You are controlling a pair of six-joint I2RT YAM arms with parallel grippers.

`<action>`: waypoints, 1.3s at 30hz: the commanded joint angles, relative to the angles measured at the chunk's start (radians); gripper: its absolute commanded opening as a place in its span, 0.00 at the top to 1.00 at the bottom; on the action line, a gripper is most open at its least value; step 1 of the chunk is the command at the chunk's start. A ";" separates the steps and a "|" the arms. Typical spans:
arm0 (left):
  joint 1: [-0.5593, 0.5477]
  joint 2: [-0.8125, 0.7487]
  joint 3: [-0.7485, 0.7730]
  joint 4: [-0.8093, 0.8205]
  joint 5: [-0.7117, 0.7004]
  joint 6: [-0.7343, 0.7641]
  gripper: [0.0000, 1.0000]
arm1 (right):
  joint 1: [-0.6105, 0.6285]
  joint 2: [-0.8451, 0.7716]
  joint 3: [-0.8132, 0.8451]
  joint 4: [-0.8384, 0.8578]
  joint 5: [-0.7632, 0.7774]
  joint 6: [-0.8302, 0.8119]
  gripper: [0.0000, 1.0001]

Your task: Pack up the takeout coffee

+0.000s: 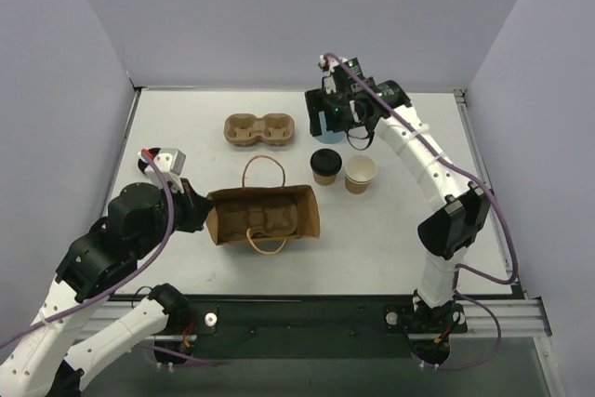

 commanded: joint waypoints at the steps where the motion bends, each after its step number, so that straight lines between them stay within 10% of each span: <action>1: 0.002 0.023 0.123 -0.135 -0.036 -0.139 1.00 | -0.005 -0.090 0.119 -0.194 0.038 0.132 0.24; 6: 0.002 -0.016 0.093 -0.108 0.018 -0.208 1.00 | 0.000 -0.195 0.070 -0.208 -0.031 0.161 0.25; 21: 0.002 -0.076 -0.139 0.387 0.159 0.186 1.00 | -0.040 -0.189 -0.135 -0.013 -0.080 -0.033 0.21; 39: 0.004 -0.061 -0.161 0.359 0.199 0.261 1.00 | -0.051 0.001 -0.117 0.012 -0.058 -0.150 0.20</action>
